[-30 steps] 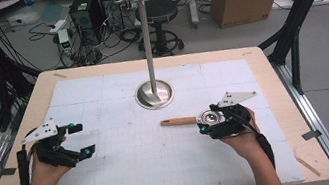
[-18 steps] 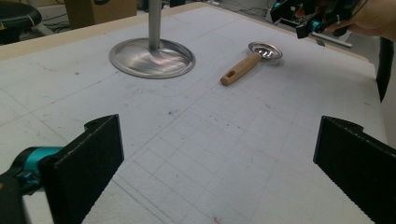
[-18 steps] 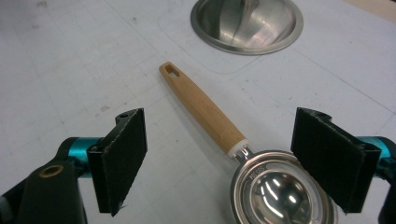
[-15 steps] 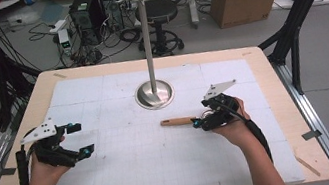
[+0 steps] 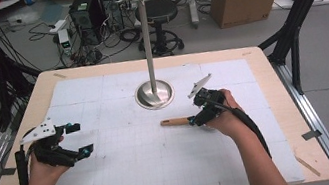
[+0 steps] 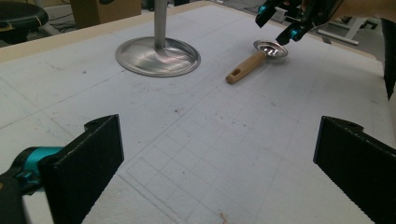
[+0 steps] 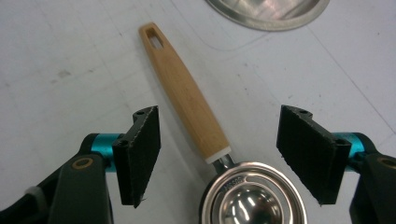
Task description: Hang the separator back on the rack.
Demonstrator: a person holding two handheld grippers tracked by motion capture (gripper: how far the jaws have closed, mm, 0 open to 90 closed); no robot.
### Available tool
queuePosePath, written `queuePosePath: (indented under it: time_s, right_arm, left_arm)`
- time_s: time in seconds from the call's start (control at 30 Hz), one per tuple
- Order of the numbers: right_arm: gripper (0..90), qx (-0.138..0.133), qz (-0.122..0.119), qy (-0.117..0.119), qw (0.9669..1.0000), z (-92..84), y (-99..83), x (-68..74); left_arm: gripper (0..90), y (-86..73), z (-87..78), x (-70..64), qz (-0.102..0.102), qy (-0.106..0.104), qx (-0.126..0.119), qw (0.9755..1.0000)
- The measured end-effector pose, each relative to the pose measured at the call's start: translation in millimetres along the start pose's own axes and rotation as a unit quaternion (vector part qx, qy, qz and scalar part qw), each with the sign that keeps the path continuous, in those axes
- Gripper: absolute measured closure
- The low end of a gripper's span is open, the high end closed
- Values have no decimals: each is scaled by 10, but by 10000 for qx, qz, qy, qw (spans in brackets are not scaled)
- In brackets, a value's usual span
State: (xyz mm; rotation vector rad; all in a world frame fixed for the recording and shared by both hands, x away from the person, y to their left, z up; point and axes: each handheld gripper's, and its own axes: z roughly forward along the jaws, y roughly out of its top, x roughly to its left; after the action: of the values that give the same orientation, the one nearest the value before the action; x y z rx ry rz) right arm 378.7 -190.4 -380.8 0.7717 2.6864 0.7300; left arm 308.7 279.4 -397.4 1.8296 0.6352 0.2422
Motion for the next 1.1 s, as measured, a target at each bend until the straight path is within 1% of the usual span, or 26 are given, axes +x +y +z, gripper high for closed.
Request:
queuePosePath:
  time_s: [0.07,0.1,0.2,0.23,0.27,0.3,0.37,0.4,0.43,0.47,0.53,0.6,0.63,0.67,0.7,0.77,0.93,0.97,1.0,1.03,1.1]
  right_arm:
    - [298,148,-17,69,9999,63,12,-17]
    - [309,286,-38,118,9995,121,21,-26]
    - [316,388,-66,160,9991,171,22,-37]
    - [323,541,-110,115,9984,229,20,-40]
    - [323,541,-110,115,9984,229,20,-40]
    - [344,672,-120,139,9976,283,12,-41]
    - [362,803,-189,77,9966,324,9,-44]
    - [362,803,-189,77,9966,324,9,-44]
    - [373,872,-199,30,9960,350,11,-38]
    - [385,876,-255,4,9958,360,14,-41]
    - [393,906,-282,14,9955,372,15,-42]
    - [404,943,-261,56,9952,374,13,-42]
    - [422,939,-308,48,9951,381,11,-50]
    - [439,983,-276,59,9948,383,11,-45]
    - [442,1101,-298,107,9934,404,-5,-60]
    - [443,1100,-320,100,9934,410,-6,-63]
    - [475,1098,-317,180,9933,410,-6,-69]
    - [487,1100,-315,187,9933,409,-5,-68]
    - [528,1110,-305,260,9930,409,-5,-63]
    - [592,1102,-334,375,9926,405,-4,-70]
    - [596,1114,-320,383,9925,403,-5,-64]
  left_arm:
    - [22,-8,6,4,-21,-1,14,10000]
    - [22,-13,8,8,-29,-5,23,10000]
    - [22,-14,8,11,-22,-1,30,10000]
    - [22,-14,7,9,-33,-3,22,10000]
    - [22,-13,5,8,-31,0,18,10000]
    - [22,-13,4,8,-28,3,14,10000]
    - [22,-15,7,12,-21,1,32,10000]
    - [22,-16,9,14,-17,10,50,10000]
    - [22,-18,12,14,-13,7,62,10000]
    - [22,-22,18,13,-19,19,69,10000]
    - [22,-22,18,14,-3,26,89,10000]
    - [22,-21,16,13,1,29,90,10000]
    - [22,-21,15,12,-7,19,87,10000]
    - [22,-21,16,12,-10,29,76,10000]
    - [22,-21,17,12,-12,33,77,10000]
    - [22,-21,19,12,-5,29,85,10000]
    - [22,-23,29,7,-15,20,98,9999]
    - [22,-24,32,7,-5,29,107,9999]
    - [22,-25,33,7,-4,30,110,9999]
    - [22,-26,33,7,-13,31,109,9999]
    - [22,-24,28,6,2,30,102,9999]
